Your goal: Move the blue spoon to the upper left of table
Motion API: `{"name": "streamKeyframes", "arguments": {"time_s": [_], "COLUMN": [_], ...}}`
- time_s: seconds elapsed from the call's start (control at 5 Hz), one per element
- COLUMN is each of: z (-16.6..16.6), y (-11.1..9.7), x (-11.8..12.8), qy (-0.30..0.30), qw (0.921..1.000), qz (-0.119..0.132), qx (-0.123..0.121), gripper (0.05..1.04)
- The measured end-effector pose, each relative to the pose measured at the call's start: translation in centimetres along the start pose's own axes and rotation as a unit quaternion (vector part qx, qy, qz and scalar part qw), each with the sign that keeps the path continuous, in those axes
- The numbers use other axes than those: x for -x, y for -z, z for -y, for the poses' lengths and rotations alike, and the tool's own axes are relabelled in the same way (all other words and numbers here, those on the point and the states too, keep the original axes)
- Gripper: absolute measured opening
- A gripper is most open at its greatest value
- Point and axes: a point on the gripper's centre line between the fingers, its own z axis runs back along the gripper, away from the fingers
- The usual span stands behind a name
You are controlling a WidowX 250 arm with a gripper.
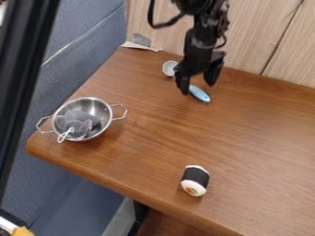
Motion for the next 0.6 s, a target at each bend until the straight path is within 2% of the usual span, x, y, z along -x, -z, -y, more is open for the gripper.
{"name": "streamKeyframes", "arguments": {"time_s": [0.2, 0.4, 0.6], "z": [-0.8, -2.7, -4.1], "y": [-3.1, -6.2, -7.4], "x": [-0.2, 0.3, 1.0], "qy": [-0.01, -0.03, -0.022], "qw": [0.9995, 0.9984, 0.9992], "qz": [0.026, 0.04, 0.031], "qx": [0.012, 0.027, 0.01], "gripper": [1.001, 1.001, 1.001]}}
